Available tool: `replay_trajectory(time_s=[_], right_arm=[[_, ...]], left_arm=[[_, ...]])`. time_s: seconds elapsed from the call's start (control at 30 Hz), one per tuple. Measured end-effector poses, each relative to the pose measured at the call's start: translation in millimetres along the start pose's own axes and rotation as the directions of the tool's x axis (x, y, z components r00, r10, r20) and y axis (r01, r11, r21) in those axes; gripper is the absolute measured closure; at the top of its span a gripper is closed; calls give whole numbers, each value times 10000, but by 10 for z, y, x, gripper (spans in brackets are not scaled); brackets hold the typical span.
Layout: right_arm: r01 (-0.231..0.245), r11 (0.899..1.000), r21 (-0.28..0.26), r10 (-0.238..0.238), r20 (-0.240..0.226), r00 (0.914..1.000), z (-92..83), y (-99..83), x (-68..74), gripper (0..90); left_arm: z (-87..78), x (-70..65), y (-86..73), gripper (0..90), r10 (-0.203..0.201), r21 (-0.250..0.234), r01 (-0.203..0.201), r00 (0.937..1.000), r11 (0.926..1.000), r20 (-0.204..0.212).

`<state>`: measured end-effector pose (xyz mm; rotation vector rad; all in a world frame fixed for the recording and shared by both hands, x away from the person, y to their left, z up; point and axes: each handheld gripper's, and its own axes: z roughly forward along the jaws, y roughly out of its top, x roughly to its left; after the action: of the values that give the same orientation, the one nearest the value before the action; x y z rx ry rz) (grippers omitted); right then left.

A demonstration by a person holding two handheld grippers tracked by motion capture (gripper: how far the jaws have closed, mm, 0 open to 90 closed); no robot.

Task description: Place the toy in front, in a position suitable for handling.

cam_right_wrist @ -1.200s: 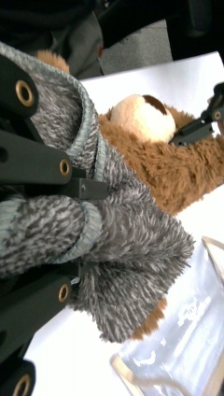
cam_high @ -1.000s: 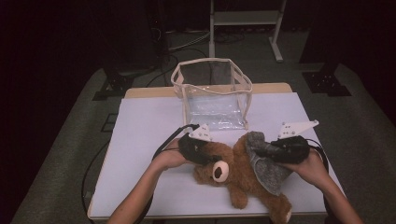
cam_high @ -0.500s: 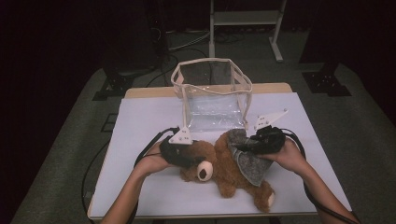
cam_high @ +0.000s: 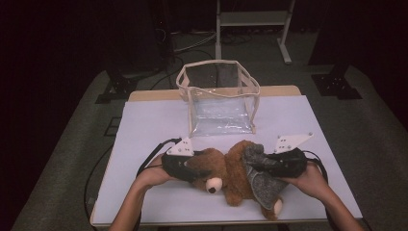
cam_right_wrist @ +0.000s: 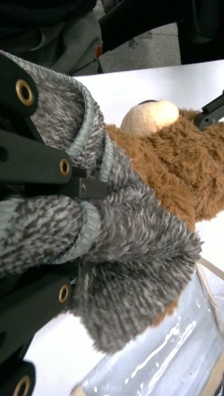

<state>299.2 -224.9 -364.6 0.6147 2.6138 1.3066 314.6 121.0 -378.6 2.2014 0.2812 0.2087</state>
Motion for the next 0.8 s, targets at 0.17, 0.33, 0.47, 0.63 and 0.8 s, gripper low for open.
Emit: replay_trajectory(time_s=[0.17, 0.33, 0.47, 0.63, 0.8], right_arm=[[84, 9999, -138, -82, 185, 9998, -315, 174, 41, 718], [868, 9962, -23, -867, 282, 9958, -415, 558, 171, 717], [1442, 9893, 214, -1442, 1, 9895, -266, 839, 203, 716], [1854, 9796, 774, -1824, -434, 9823, 96, 1063, 175, 715], [2026, 9707, 1293, -1954, -660, 9785, 461, 1112, 121, 716]], left_arm=[[-16, -83, -38, 363, 325, -213, -330, 9992, 9992, -238], [-18, -116, -21, 370, 524, -98, -527, 9982, 9986, -308], [-22, -144, -30, 373, 601, -151, -607, 9976, 9980, -343], [-20, -166, -17, 375, 830, -46, -832, 9959, 9965, -359], [-13, -188, -5, 375, 1025, -7, -1026, 9941, 9947, -367]])
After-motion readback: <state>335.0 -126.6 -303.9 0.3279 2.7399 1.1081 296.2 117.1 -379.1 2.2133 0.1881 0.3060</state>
